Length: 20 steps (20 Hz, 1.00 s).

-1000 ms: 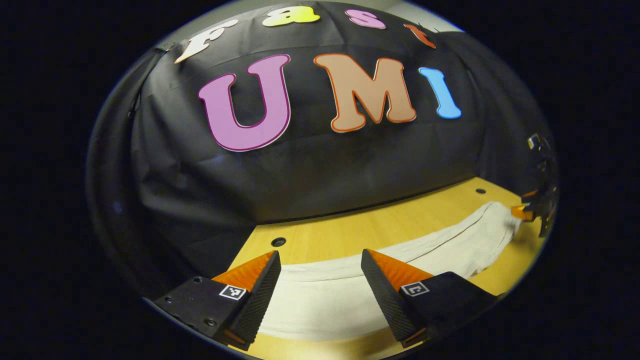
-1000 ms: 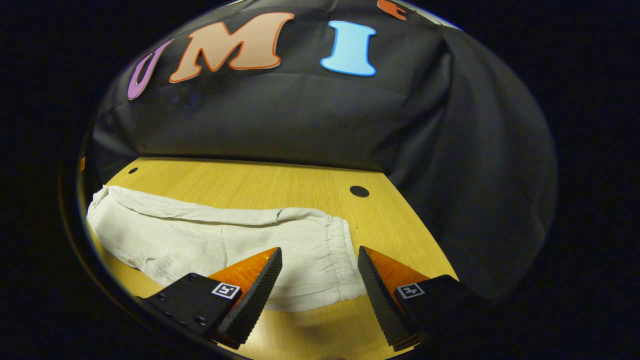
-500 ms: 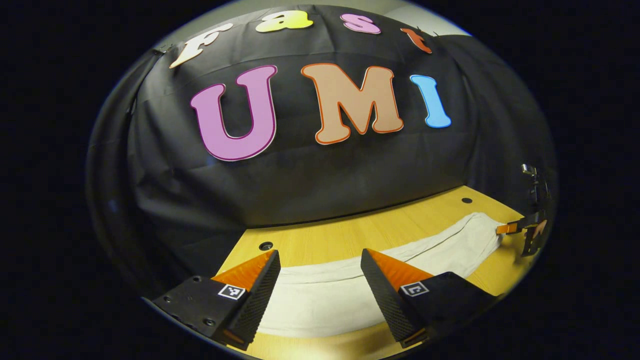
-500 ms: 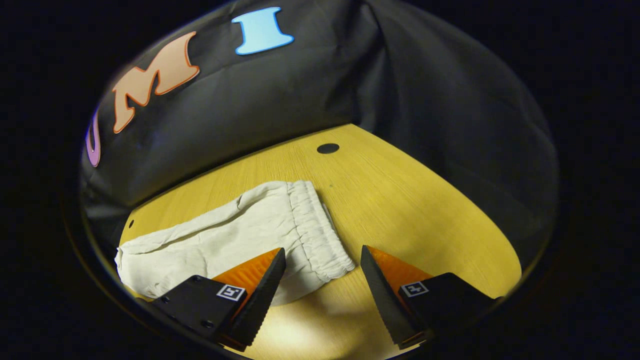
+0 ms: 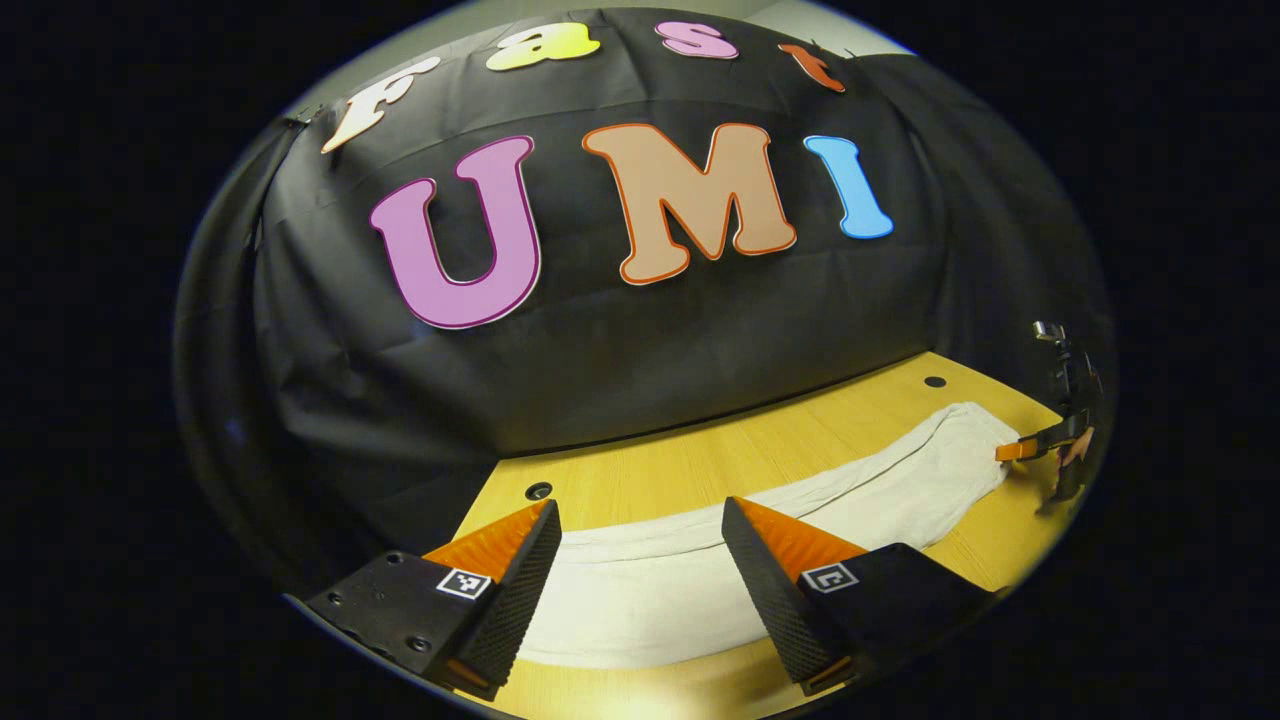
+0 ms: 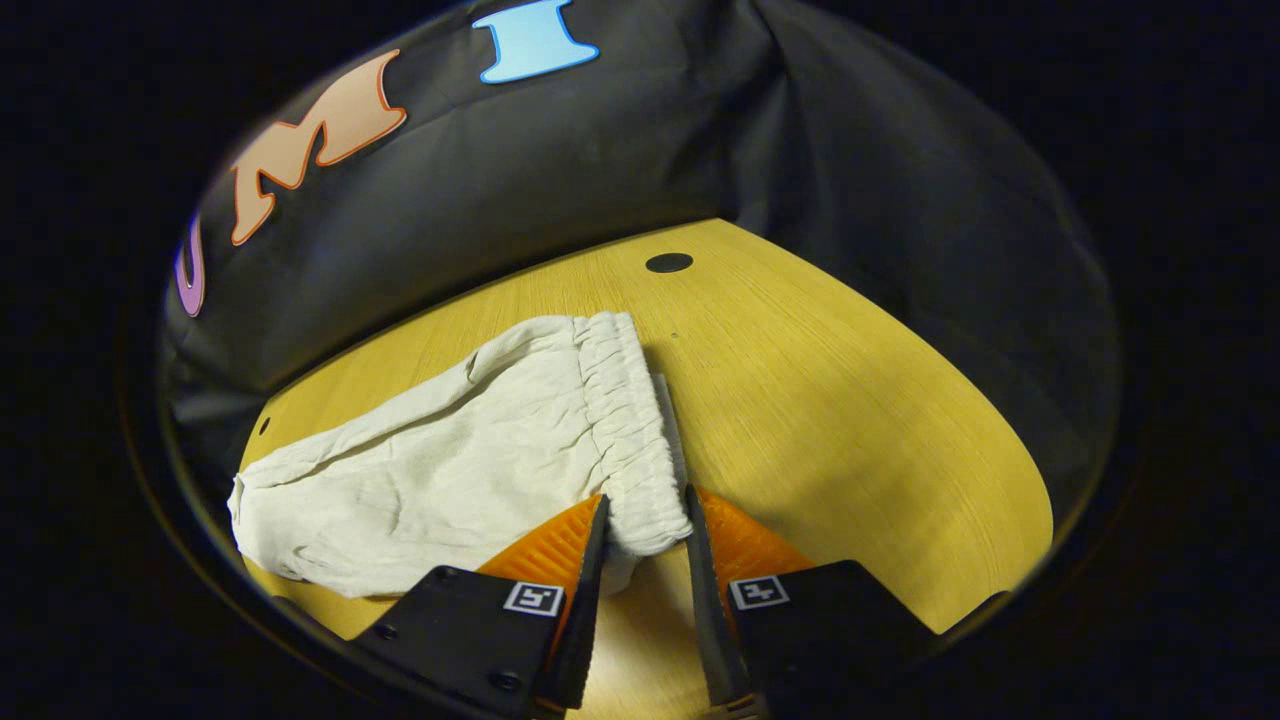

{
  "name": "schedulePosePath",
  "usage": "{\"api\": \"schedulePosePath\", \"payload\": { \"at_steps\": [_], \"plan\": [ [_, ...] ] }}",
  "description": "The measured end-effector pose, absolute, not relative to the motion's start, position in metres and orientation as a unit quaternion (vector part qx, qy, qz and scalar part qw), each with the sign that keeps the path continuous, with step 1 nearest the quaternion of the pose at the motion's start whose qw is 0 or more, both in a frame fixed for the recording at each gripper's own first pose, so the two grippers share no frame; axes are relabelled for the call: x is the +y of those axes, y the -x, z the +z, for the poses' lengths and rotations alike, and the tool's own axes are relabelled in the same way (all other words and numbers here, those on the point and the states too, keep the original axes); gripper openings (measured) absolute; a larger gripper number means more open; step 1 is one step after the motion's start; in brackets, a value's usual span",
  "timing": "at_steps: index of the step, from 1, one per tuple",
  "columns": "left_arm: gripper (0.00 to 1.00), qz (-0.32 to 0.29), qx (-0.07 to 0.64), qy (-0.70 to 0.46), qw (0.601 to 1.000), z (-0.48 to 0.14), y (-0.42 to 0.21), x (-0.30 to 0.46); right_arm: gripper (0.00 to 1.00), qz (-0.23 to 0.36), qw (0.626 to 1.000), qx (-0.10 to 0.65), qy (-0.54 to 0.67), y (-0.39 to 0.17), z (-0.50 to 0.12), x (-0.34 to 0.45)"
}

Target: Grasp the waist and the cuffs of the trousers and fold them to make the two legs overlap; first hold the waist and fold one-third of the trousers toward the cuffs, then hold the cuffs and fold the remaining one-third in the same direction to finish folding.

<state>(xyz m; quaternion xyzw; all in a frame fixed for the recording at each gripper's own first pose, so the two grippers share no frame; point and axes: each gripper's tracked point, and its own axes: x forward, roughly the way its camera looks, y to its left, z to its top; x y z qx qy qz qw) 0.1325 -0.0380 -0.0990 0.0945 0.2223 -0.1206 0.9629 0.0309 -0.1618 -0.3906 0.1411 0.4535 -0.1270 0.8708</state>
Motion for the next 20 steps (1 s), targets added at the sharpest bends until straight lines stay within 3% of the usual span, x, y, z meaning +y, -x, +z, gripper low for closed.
{"api": "schedulePosePath", "payload": {
  "at_steps": [1, 2, 3, 9, 10, 14, 20],
  "plan": [
    [0.96, -0.12, 0.226, -0.092, 0.962, -0.1, -0.13, -0.04, 0.36, -0.125, 0.864, 0.462, -0.158, -0.03, -0.393, -0.16],
    [0.96, -0.12, 0.226, -0.091, 0.962, -0.1, -0.129, -0.041, 0.36, -0.134, 0.865, 0.453, -0.17, -0.033, -0.387, -0.162],
    [0.96, -0.118, 0.226, -0.09, 0.963, -0.099, -0.128, -0.042, 0.17, -0.136, 0.865, 0.451, -0.173, -0.035, -0.388, -0.164],
    [0.96, -0.103, 0.219, -0.081, 0.967, -0.09, -0.114, -0.044, 0.16, -0.143, 0.871, 0.445, -0.15, -0.03, -0.363, -0.189],
    [1.0, -0.099, 0.218, -0.078, 0.968, -0.087, -0.112, -0.045, 0.16, -0.151, 0.872, 0.442, -0.148, -0.029, -0.359, -0.19],
    [0.96, -0.079, 0.217, -0.069, 0.97, -0.086, -0.098, -0.046, 0.16, -0.176, 0.868, 0.437, -0.156, -0.031, -0.351, -0.19],
    [0.96, -0.066, 0.219, -0.049, 0.972, -0.086, -0.091, -0.046, 0.15, -0.155, 0.885, 0.413, -0.146, -0.049, -0.311, -0.18]
  ]
}}
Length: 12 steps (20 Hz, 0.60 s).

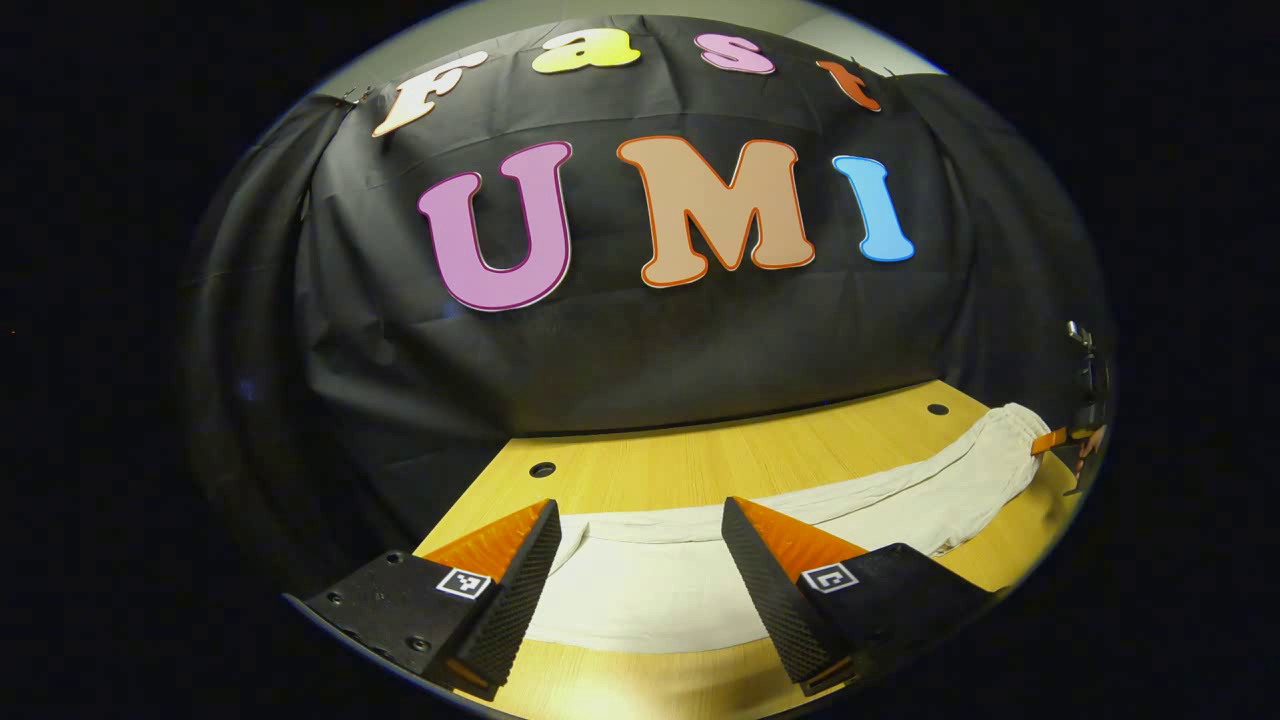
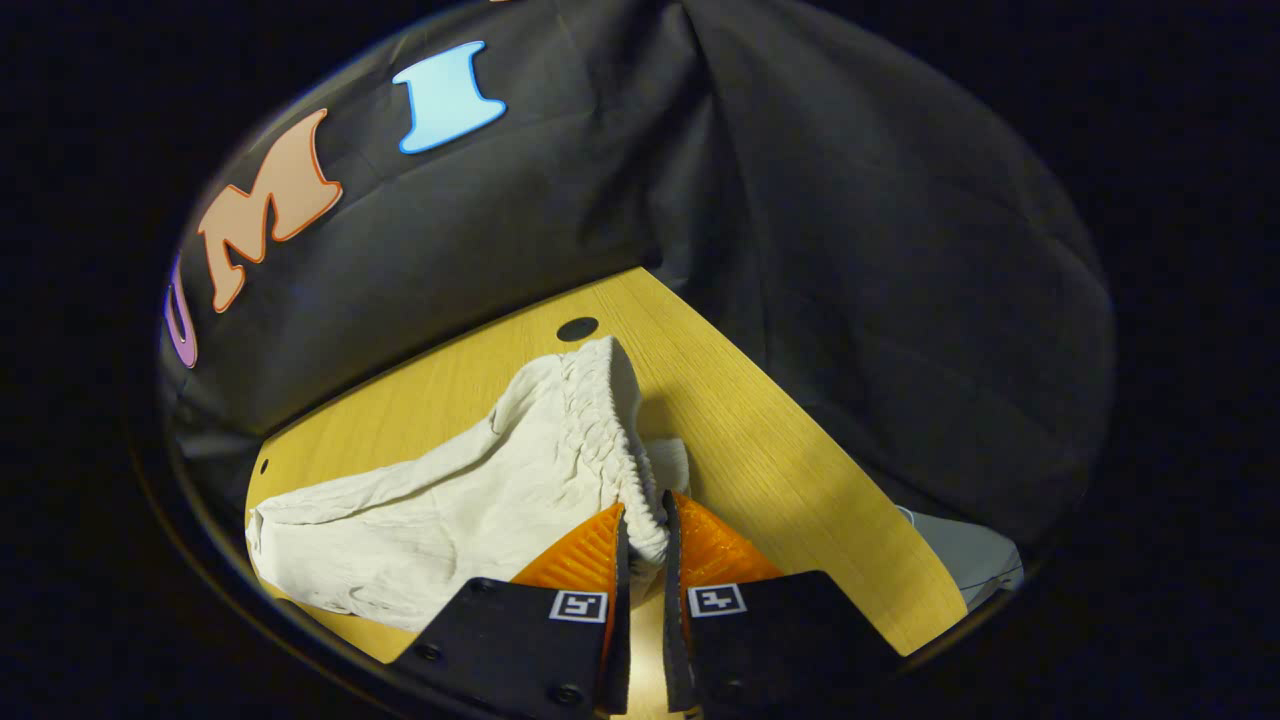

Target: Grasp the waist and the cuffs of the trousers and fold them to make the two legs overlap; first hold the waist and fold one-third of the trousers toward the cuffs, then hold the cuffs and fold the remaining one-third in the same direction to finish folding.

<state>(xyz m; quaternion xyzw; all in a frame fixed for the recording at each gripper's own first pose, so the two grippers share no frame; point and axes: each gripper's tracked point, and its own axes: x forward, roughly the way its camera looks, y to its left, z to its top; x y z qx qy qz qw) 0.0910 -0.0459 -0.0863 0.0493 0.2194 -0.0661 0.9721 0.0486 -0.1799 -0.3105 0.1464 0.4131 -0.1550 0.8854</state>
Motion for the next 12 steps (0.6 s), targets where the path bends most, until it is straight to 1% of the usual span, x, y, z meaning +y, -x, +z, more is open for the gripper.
{"api": "schedulePosePath", "payload": {
  "at_steps": [7, 12],
  "plan": [
    [0.96, -0.078, 0.214, -0.044, 0.973, -0.086, -0.103, -0.025, 0.15, -0.098, 0.917, 0.363, -0.133, -0.072, -0.251, -0.134],
    [0.96, -0.071, 0.223, -0.026, 0.972, -0.095, -0.107, 0.008, 0.15, -0.049, 0.935, 0.336, -0.108, -0.093, -0.215, -0.076]
  ]
}}
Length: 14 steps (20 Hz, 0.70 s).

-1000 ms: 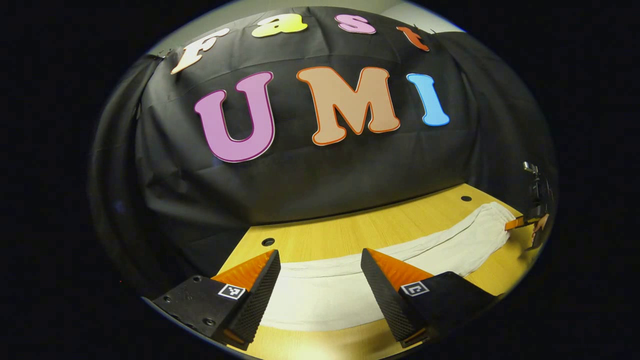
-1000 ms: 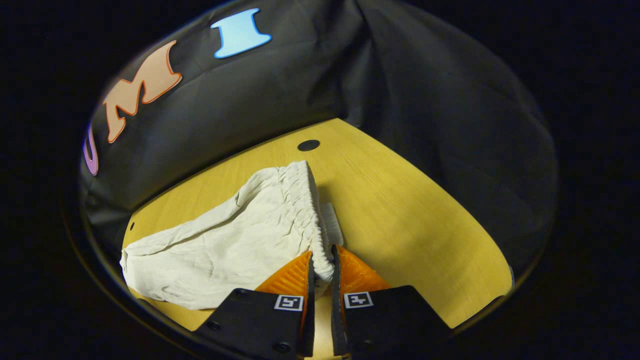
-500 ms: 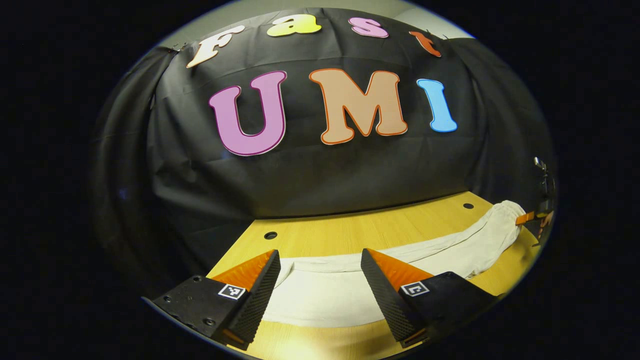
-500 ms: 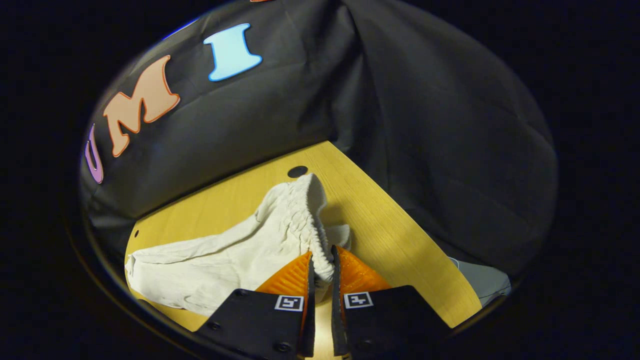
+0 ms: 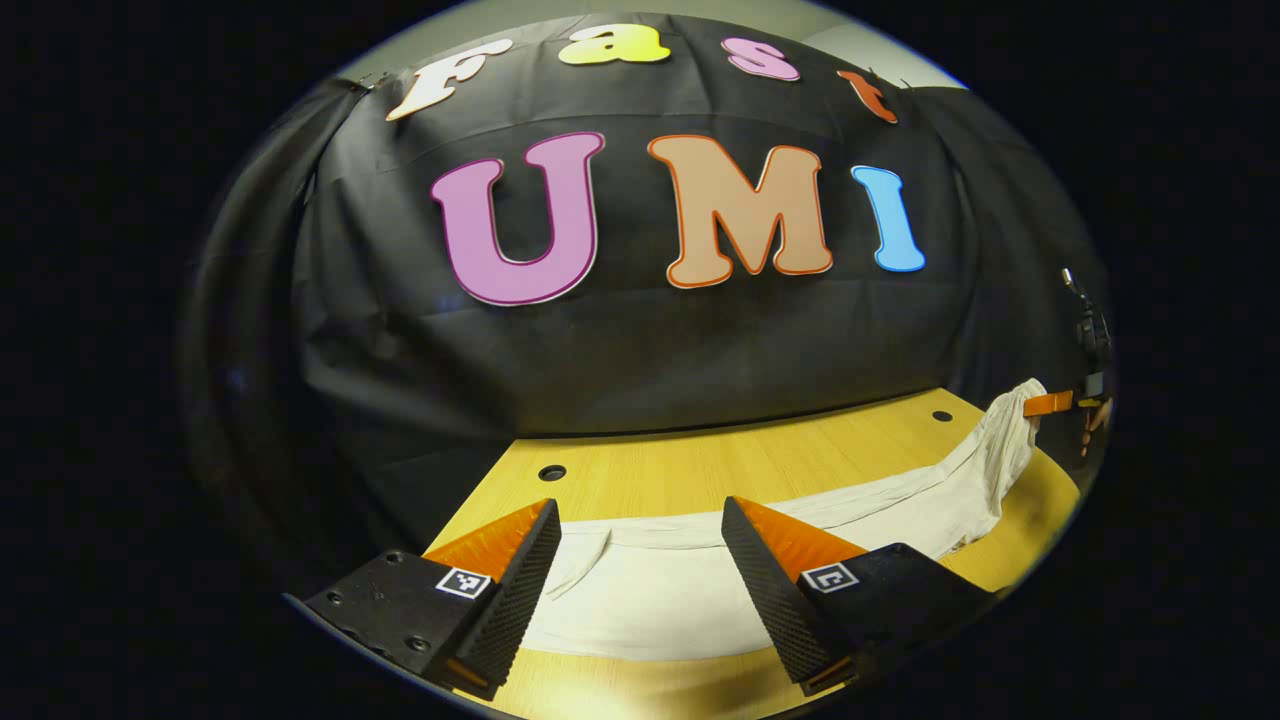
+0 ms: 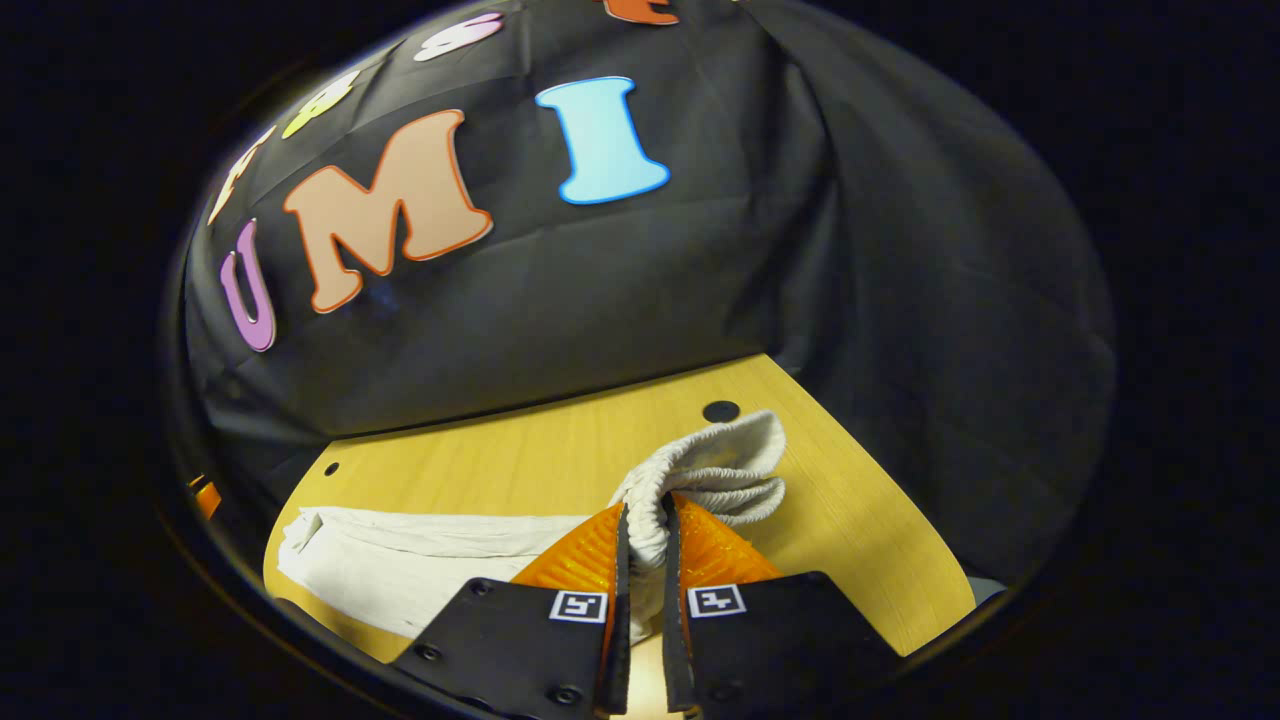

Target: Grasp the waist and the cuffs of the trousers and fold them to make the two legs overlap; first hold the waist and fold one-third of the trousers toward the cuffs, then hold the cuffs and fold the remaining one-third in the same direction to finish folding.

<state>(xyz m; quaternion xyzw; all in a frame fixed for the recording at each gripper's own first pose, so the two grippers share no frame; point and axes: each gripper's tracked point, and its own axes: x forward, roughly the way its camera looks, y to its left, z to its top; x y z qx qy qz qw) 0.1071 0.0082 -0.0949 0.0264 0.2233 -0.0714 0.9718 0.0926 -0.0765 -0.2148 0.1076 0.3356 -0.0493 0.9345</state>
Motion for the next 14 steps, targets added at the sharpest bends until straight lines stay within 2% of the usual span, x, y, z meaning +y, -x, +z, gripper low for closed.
{"api": "schedulePosePath", "payload": {
  "at_steps": [6, 14],
  "plan": [
    [0.96, -0.06, 0.23, -0.012, 0.971, -0.105, -0.107, 0.046, 0.15, 0.011, 0.943, 0.323, -0.075, -0.094, -0.182, -0.02],
    [0.96, -0.046, 0.242, -0.009, 0.969, -0.118, -0.1, 0.088, 0.15, 0.087, 0.935, 0.339, -0.049, -0.097, -0.192, 0.056]
  ]
}}
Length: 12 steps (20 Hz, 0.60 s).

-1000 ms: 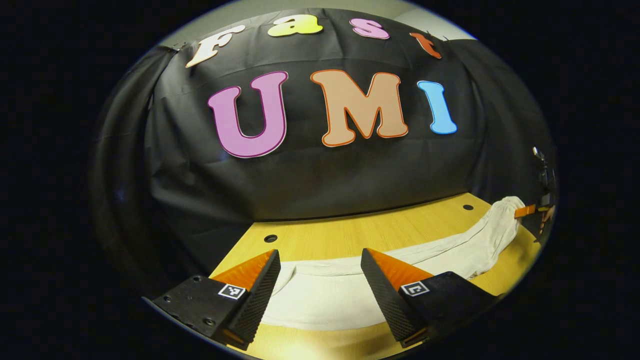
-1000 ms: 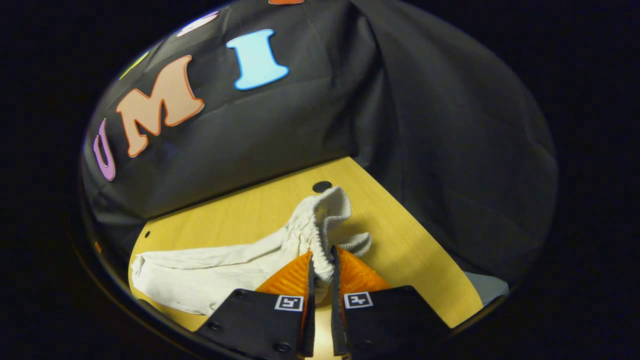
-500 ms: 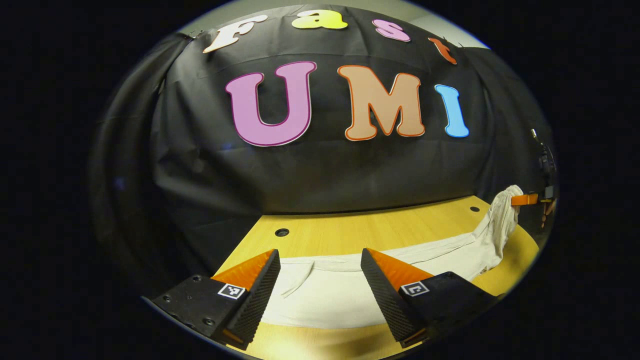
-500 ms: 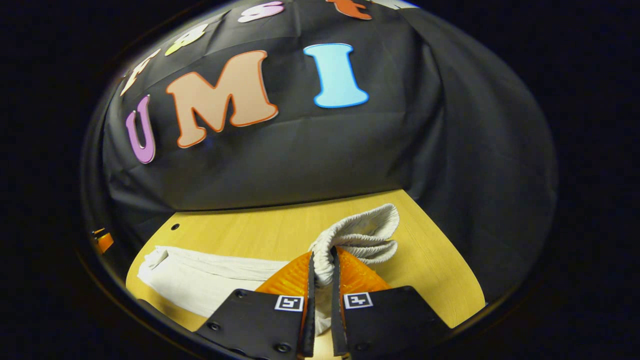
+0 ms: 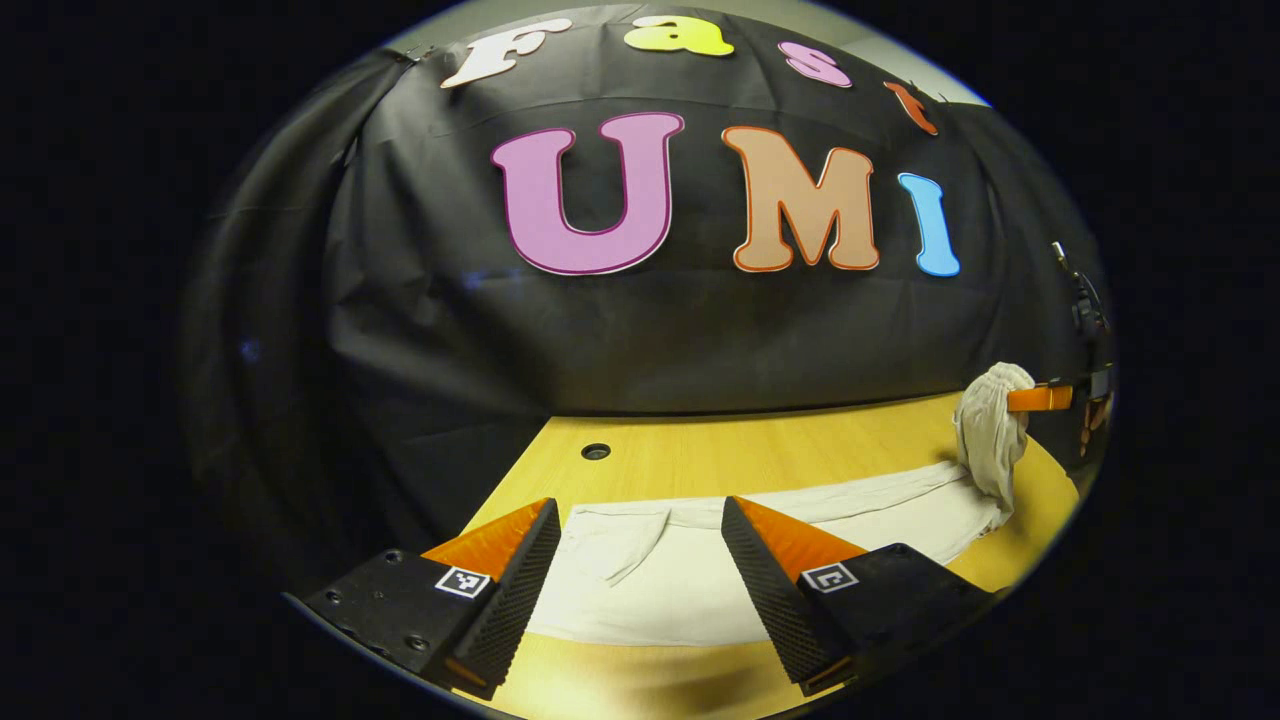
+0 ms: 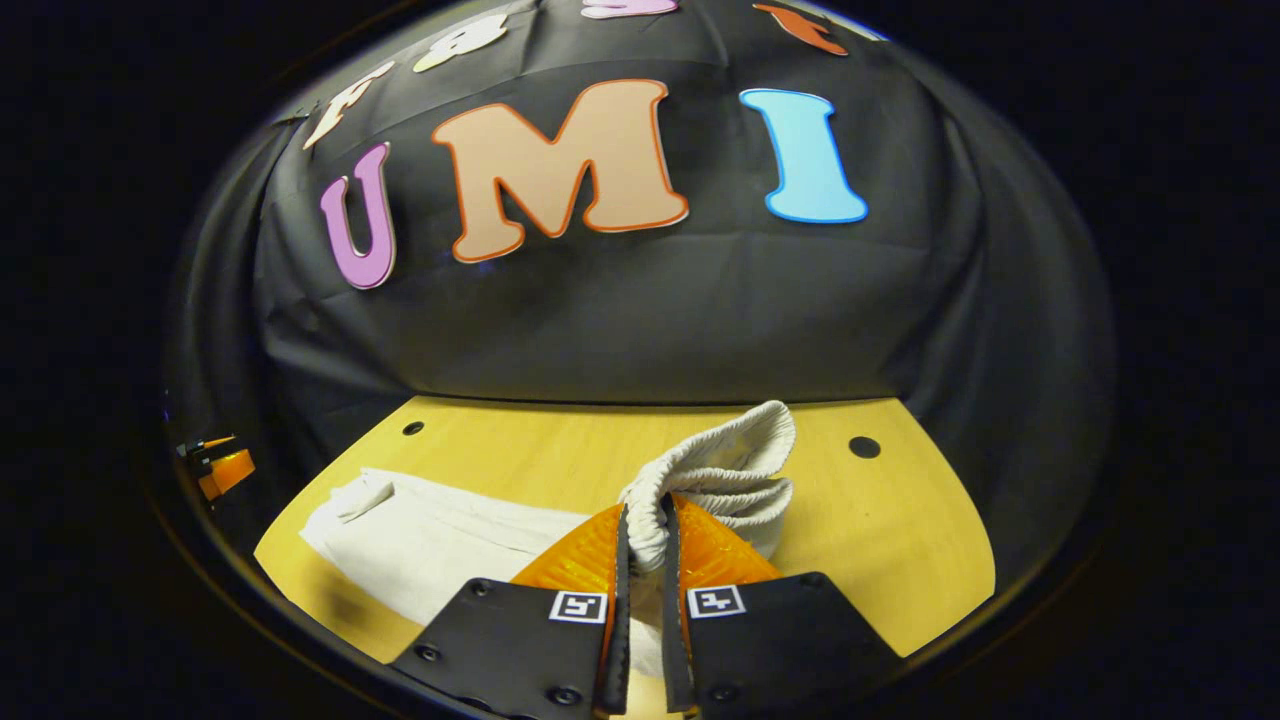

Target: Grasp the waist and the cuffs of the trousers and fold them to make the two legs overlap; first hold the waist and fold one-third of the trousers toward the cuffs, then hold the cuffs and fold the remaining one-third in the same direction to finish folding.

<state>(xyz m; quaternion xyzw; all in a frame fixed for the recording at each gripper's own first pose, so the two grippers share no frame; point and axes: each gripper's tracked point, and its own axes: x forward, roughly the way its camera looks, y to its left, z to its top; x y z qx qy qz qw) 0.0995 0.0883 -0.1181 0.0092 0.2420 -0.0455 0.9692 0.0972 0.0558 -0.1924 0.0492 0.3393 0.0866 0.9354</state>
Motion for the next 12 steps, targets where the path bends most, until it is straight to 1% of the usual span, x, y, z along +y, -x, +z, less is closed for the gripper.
{"api": "schedulePosePath", "payload": {
  "at_steps": [6, 9, 12],
  "plan": [
    [0.96, -0.039, 0.26, -0.005, 0.965, -0.139, -0.088, 0.114, 0.15, 0.144, 0.916, 0.373, -0.007, -0.079, -0.231, 0.108],
    [0.96, -0.033, 0.273, -0.004, 0.961, -0.155, -0.082, 0.127, 0.15, 0.174, 0.902, 0.395, 0.026, -0.072, -0.241, 0.104],
    [0.96, -0.027, 0.287, 0.002, 0.958, -0.172, -0.081, 0.139, 0.15, 0.19, 0.886, 0.419, 0.061, -0.07, -0.246, 0.102]
  ]
}}
